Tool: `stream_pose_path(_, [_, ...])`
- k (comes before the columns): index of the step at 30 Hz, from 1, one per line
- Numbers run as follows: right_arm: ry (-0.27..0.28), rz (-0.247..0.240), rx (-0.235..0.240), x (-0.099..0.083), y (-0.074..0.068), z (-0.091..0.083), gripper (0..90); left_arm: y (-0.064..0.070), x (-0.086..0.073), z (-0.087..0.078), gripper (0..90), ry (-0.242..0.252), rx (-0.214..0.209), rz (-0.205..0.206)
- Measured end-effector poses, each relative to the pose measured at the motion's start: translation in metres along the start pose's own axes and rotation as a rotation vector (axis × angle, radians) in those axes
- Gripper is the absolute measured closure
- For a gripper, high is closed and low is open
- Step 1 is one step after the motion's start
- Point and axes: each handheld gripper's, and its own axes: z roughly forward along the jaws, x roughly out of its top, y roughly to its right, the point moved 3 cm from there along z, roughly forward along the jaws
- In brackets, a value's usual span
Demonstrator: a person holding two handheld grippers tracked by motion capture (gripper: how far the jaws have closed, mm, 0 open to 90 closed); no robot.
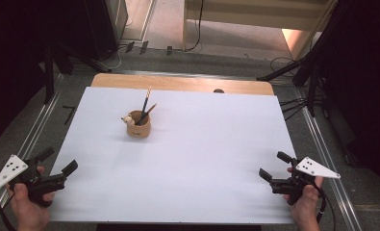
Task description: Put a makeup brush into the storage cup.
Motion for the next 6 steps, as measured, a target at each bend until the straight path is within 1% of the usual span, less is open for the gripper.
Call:
stream_pose_path(4, [-0.003,-0.005,0.003,0.0,-0.0006,0.0002,0.0,-0.0001,0.0004,-0.0005,0.0,0.0,-0.001,0.004])
stream_pose_path(6, [-0.001,-0.007,-0.003,0.0002,-0.0004,0.0001,0.0,0.0001,0.0007,-0.0002,0.0,0.0,0.0,0.004])
